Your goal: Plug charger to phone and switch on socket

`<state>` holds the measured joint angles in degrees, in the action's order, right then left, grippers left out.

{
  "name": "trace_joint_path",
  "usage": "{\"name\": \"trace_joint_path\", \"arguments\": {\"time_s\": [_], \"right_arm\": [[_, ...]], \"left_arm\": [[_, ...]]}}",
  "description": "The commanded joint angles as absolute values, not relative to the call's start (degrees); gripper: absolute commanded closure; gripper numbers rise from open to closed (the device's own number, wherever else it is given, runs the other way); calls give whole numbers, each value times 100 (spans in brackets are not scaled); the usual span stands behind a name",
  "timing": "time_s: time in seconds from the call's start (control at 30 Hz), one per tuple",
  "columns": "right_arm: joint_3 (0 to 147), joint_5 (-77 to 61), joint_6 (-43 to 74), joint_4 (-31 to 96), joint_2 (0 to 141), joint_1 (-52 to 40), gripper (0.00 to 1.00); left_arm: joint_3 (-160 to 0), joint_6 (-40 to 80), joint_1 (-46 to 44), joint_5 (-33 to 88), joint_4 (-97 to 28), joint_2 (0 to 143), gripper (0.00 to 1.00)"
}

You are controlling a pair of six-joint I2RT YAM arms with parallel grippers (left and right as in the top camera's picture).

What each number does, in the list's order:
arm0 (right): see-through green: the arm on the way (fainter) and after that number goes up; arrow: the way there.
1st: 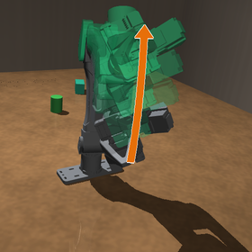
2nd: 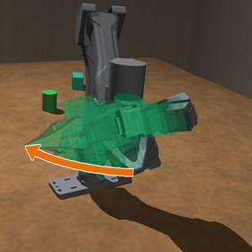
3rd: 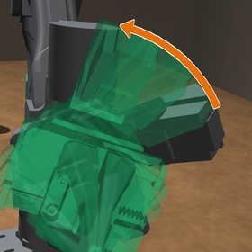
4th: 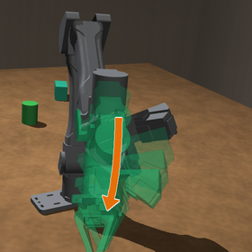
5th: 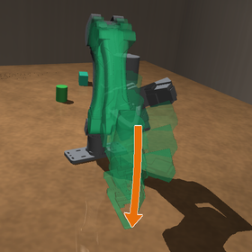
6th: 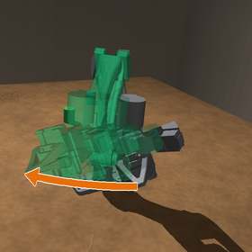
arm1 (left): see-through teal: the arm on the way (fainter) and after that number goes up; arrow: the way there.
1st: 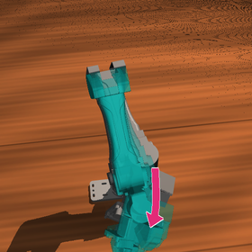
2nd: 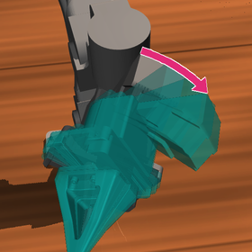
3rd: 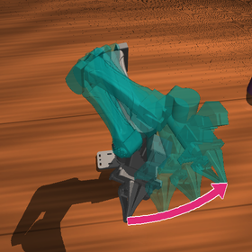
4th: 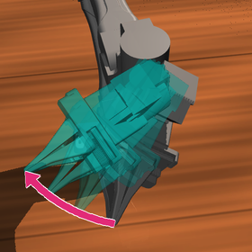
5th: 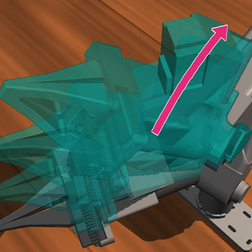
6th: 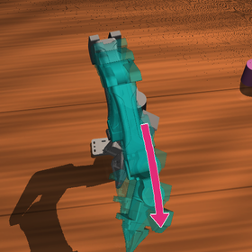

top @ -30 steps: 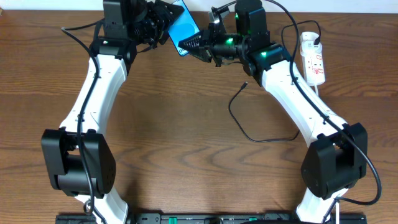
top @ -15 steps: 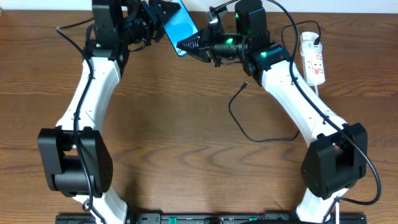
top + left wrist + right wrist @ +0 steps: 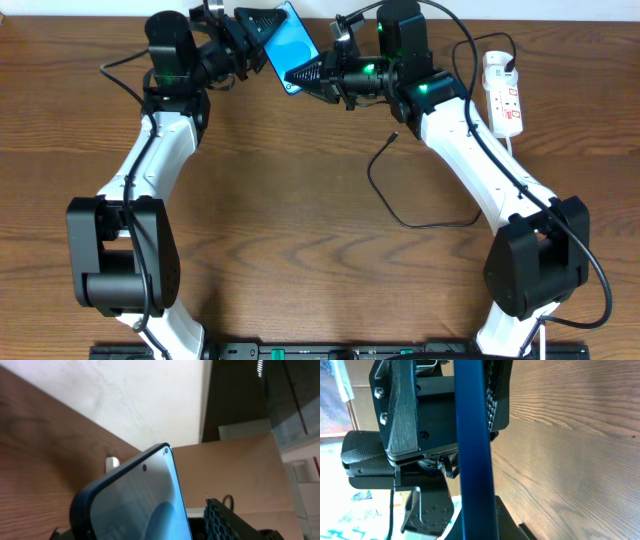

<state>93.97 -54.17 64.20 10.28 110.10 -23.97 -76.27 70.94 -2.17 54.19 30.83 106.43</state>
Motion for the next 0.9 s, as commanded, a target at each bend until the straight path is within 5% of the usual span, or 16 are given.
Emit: {"name": "trace_joint_path", "arguments": {"time_s": [0.0, 0.4, 0.63, 0.87], "right_arm": [[9362, -5690, 6423, 1046, 11074, -2578, 99], [9362, -5697, 6375, 1044, 11074, -2705, 99], [9362, -5690, 6313, 1059, 11074, -2777, 99], [9362, -5627, 6313, 1070, 11076, -2788, 99]], "left_arm": [[-7686, 7122, -292, 6110, 3332, 10578, 44], [-7686, 7124, -296, 6563, 3334, 10610, 46], [-7686, 7498, -296, 6294, 3365, 10610, 64], [-7686, 7758, -296, 6235, 3398, 10610, 67]]}}
